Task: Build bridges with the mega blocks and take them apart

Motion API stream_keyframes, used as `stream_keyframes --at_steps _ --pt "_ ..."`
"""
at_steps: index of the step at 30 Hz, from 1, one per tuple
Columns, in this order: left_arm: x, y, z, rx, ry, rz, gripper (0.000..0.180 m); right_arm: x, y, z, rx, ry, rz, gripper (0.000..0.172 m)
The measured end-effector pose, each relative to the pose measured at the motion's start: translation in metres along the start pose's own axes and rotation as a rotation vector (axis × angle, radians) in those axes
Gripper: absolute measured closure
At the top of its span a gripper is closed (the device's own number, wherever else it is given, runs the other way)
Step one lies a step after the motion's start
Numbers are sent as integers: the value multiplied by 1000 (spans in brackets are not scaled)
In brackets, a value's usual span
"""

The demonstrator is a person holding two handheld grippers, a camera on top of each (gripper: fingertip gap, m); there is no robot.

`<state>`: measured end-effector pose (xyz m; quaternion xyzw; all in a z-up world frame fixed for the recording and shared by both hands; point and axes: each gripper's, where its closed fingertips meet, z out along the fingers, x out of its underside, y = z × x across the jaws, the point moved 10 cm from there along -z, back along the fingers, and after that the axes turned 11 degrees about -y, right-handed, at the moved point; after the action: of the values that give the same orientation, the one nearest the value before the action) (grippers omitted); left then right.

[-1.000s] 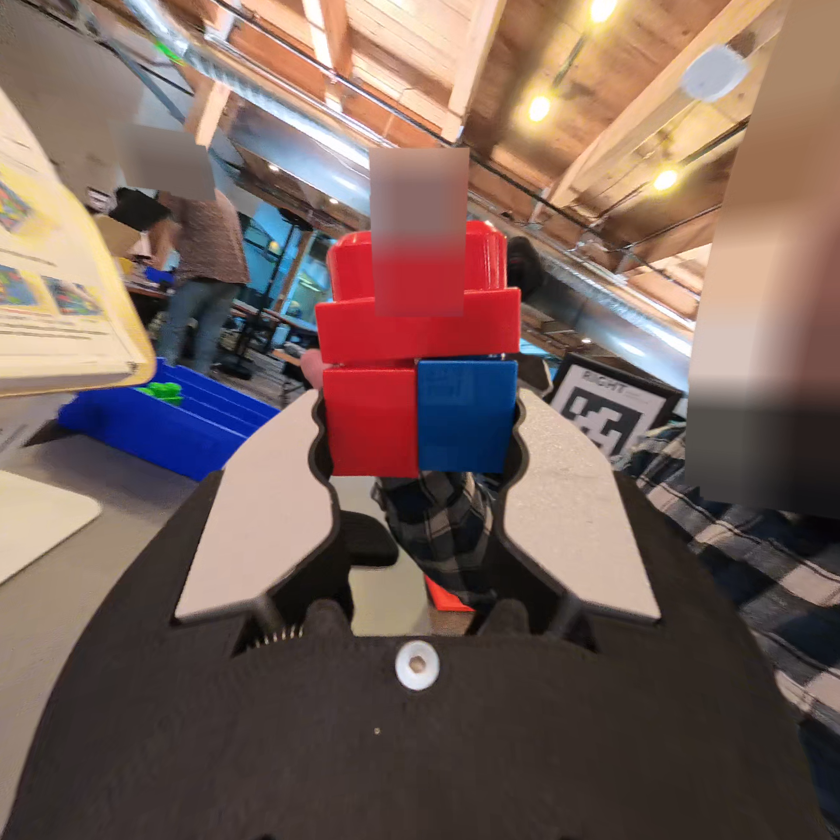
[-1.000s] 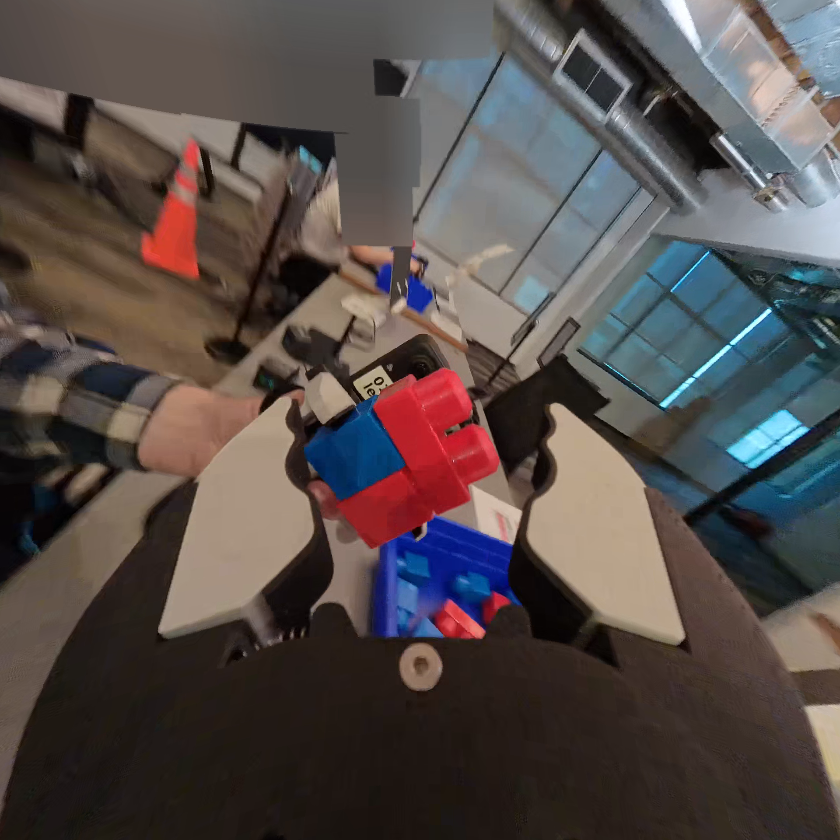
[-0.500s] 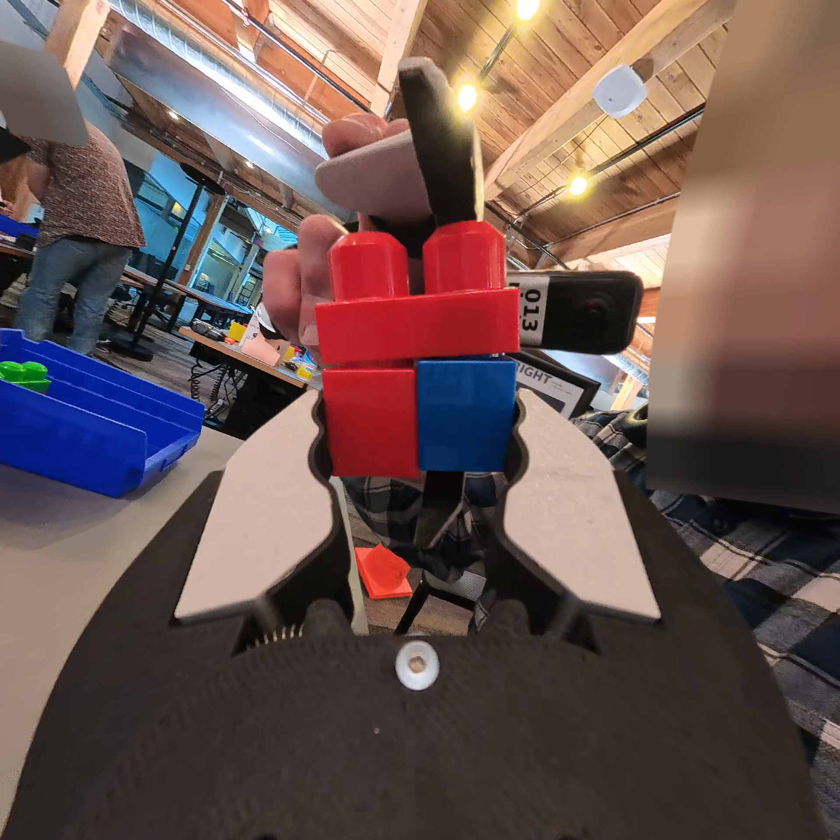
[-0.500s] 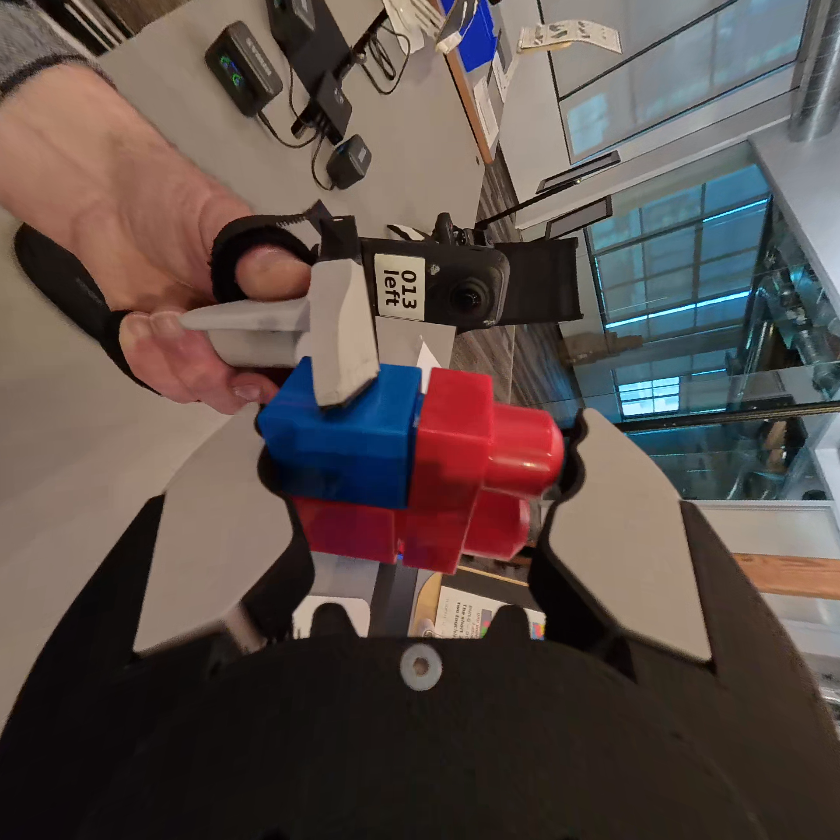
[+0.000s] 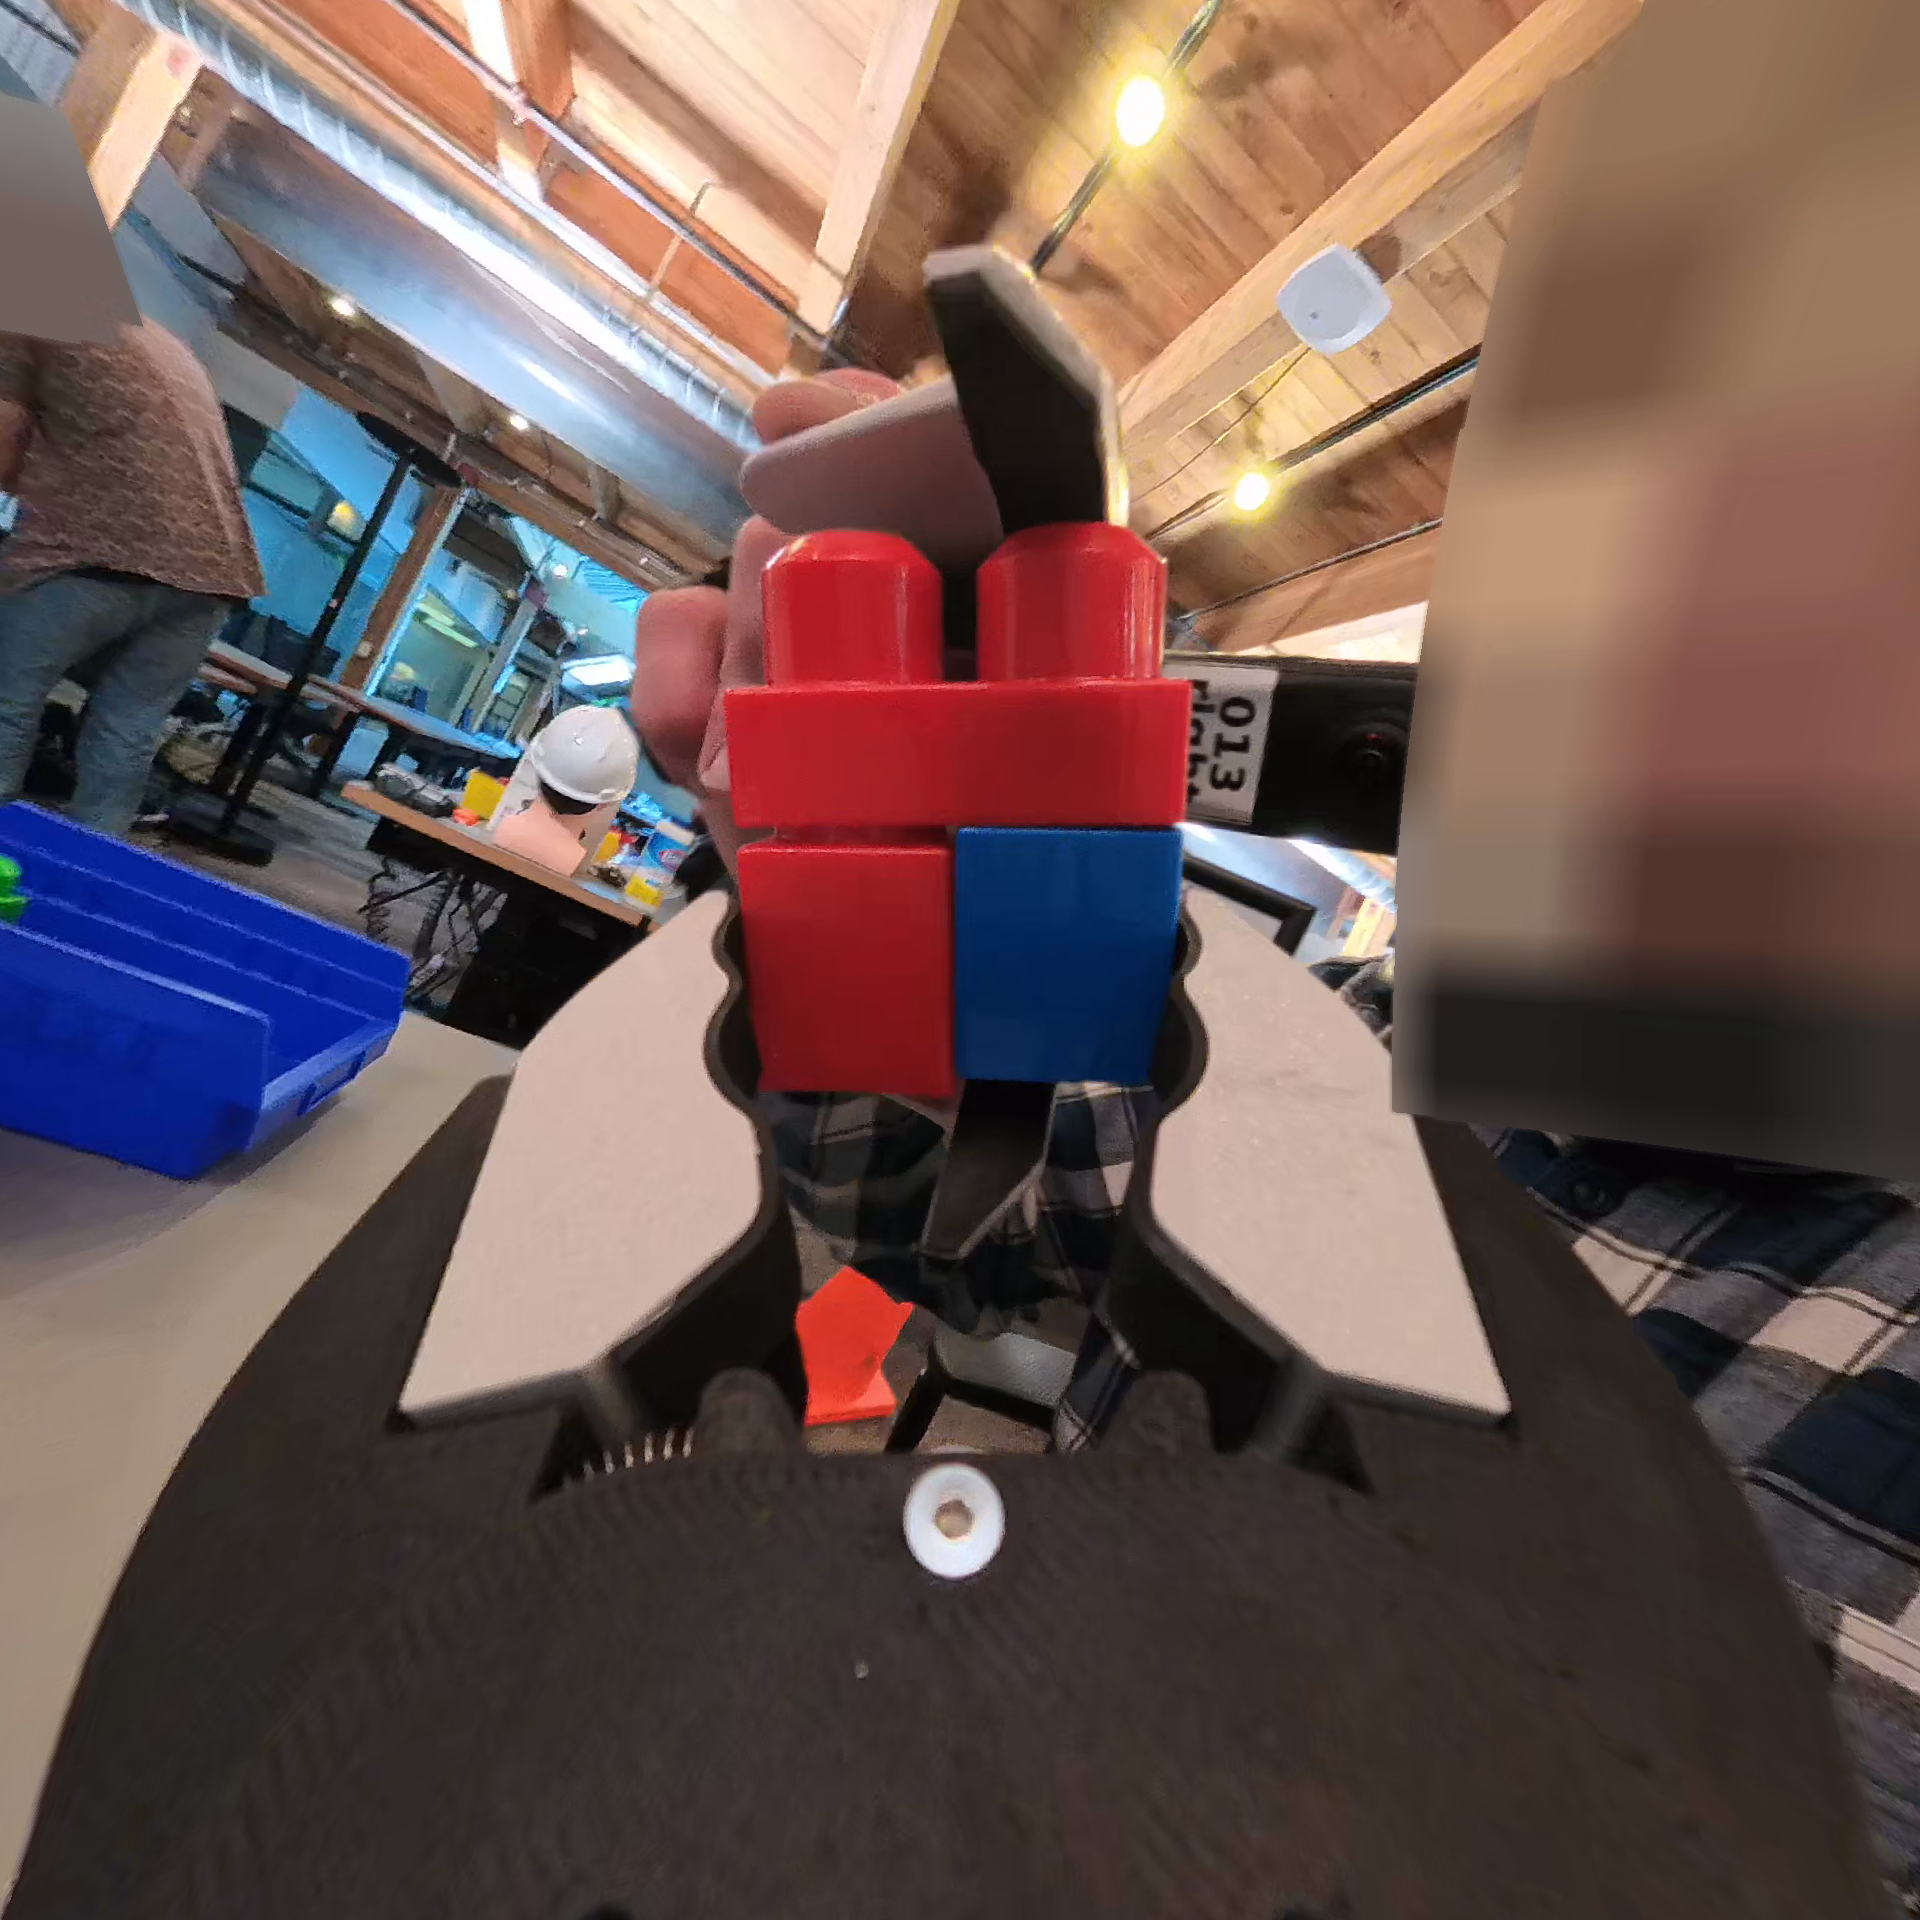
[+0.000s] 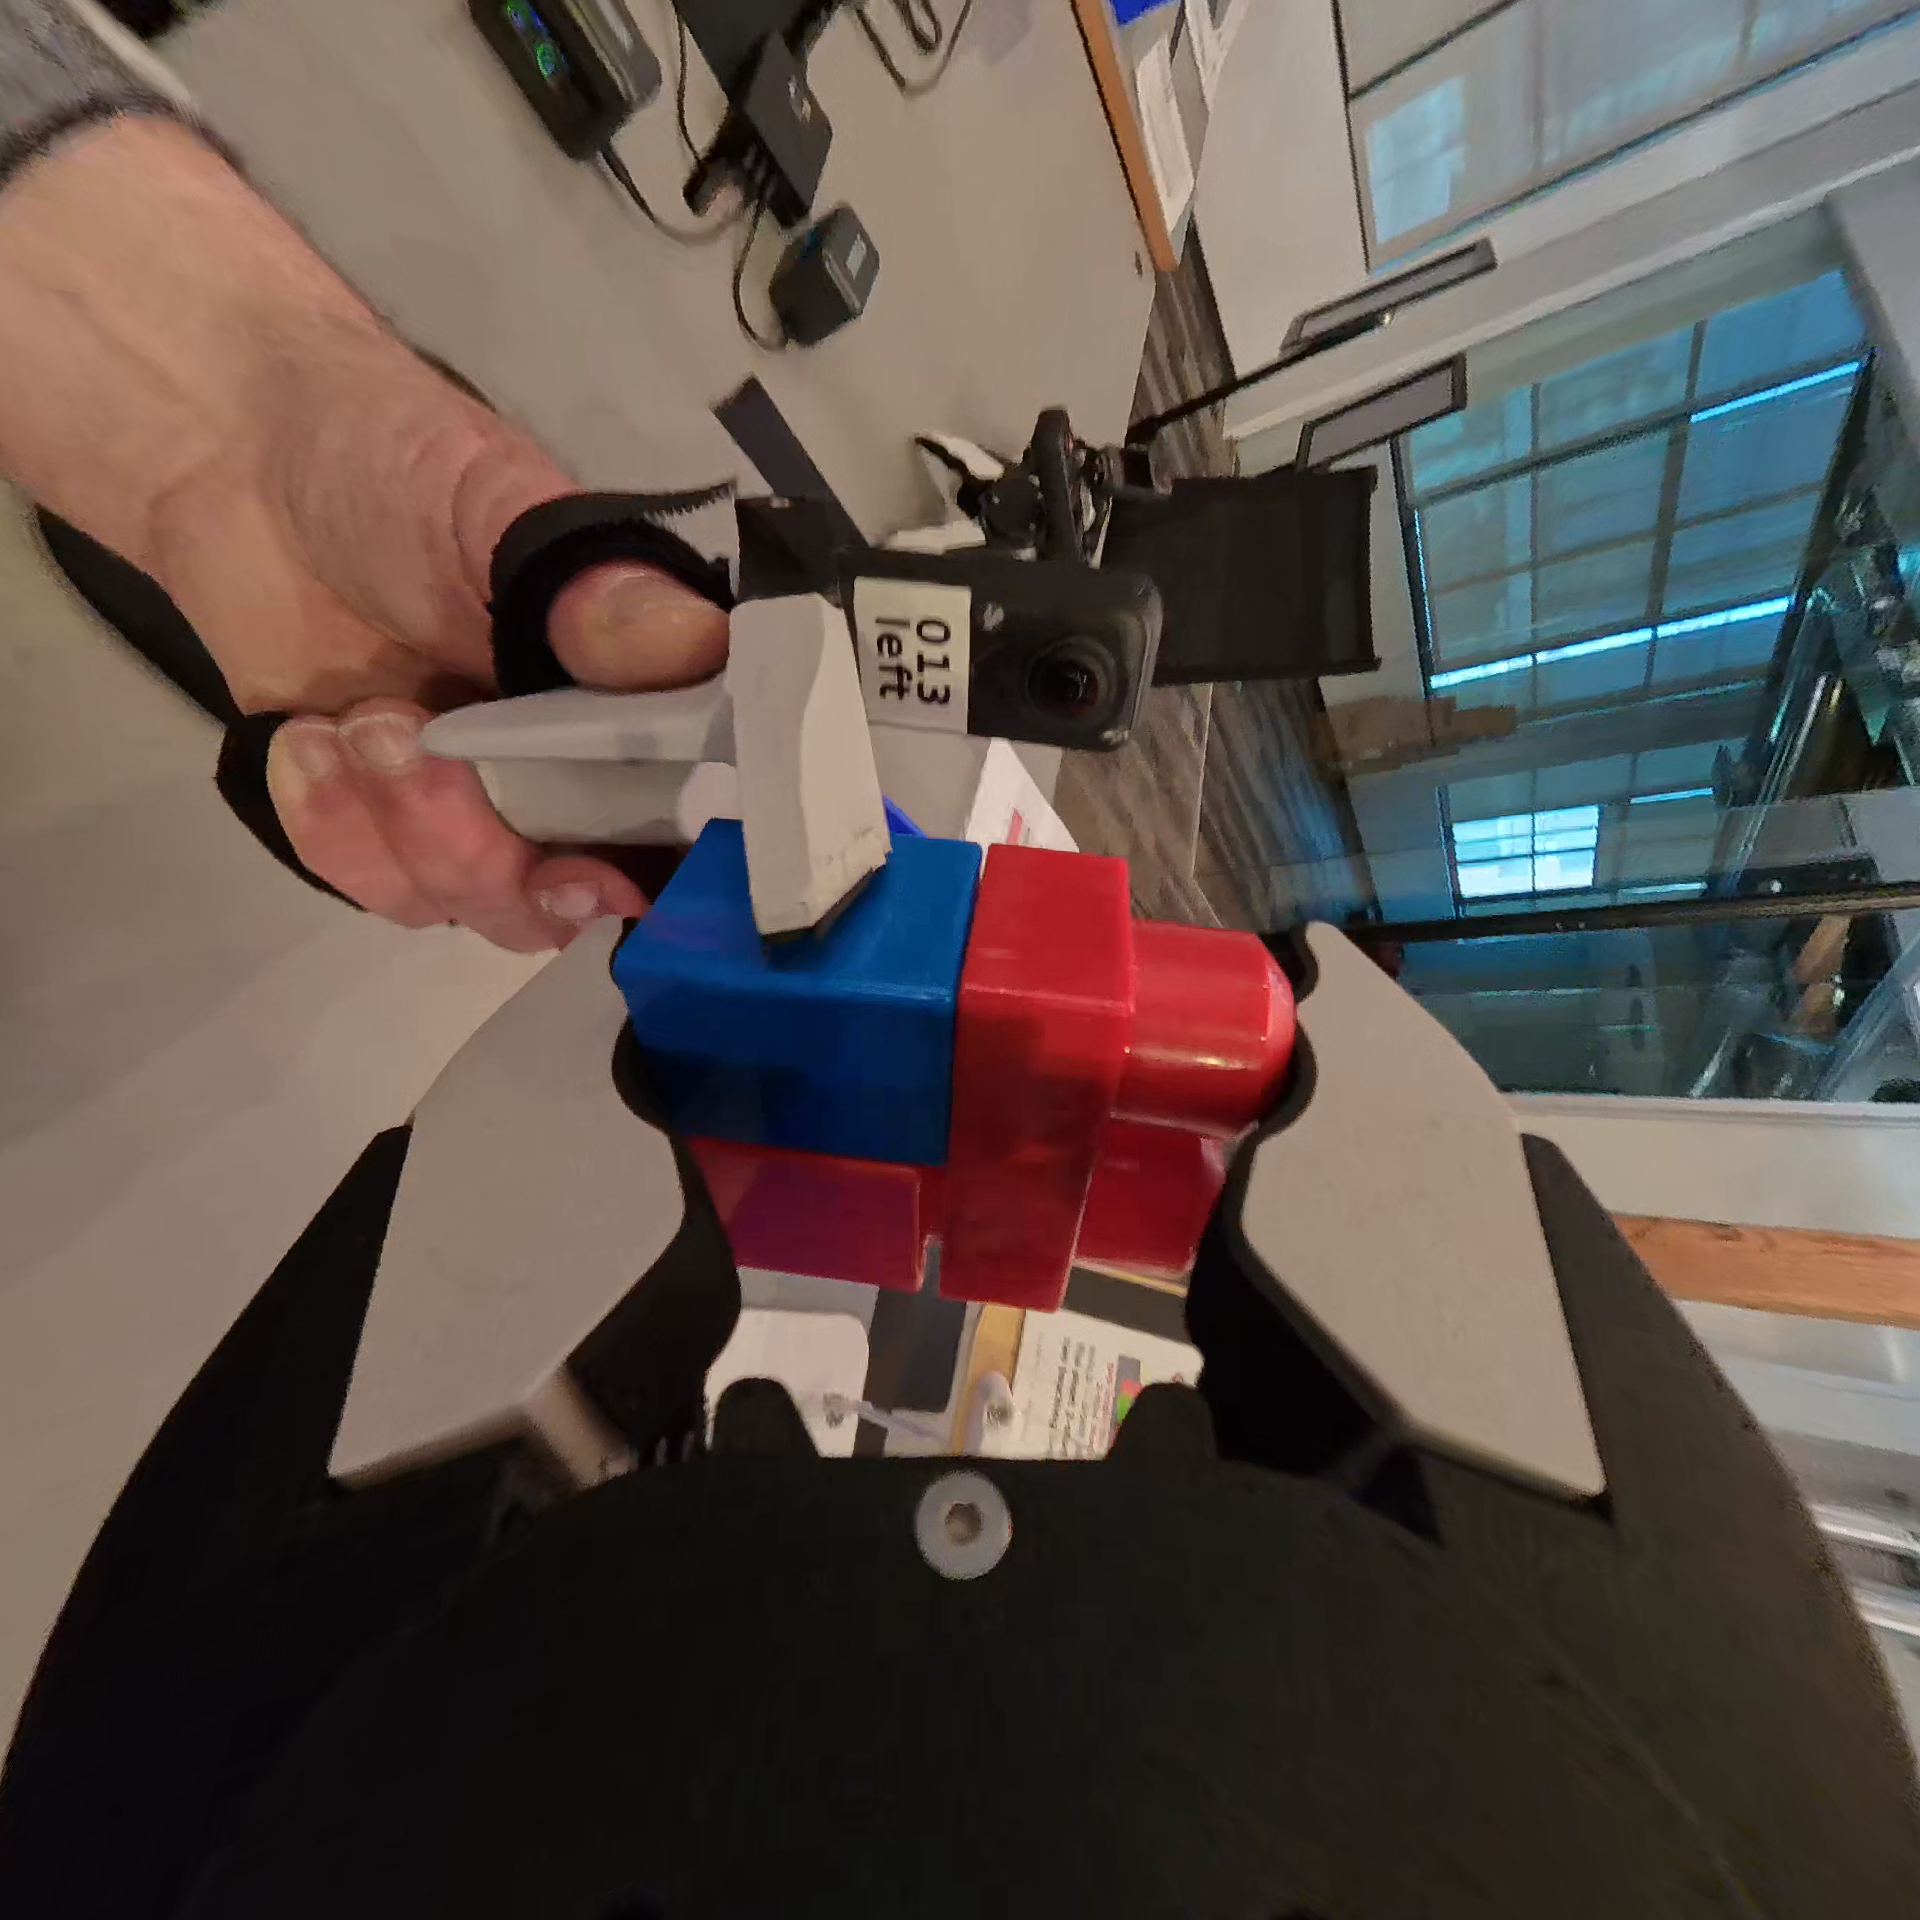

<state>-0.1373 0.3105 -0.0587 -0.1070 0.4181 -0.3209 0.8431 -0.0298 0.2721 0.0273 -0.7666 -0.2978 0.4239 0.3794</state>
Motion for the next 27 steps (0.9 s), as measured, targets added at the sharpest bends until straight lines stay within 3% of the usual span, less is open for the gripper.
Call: stream_keyframes --at_steps 3,6,10,16,20,27 --pt "-2 0 -1 22 -24 -5 107 -2 -2 0 36 0 -8 57" --pt "-2 -4 -1 59 -39 14 106 -1 -9 -7 56 -13 16 41" --pt "0 -4 1 74 -33 21 105 -3 -7 -8 15 -33 18 45" --pt "-5 -9 -2 114 -63 20 107 1 -10 -19 -44 -39 80 39" --pt "0 -10 5 151 -48 5 107 3 -6 -10 -54 -10 26 54" --pt "2 -14 9 185 -40 14 107 -2 -5 -13 -16 -37 -24 61"
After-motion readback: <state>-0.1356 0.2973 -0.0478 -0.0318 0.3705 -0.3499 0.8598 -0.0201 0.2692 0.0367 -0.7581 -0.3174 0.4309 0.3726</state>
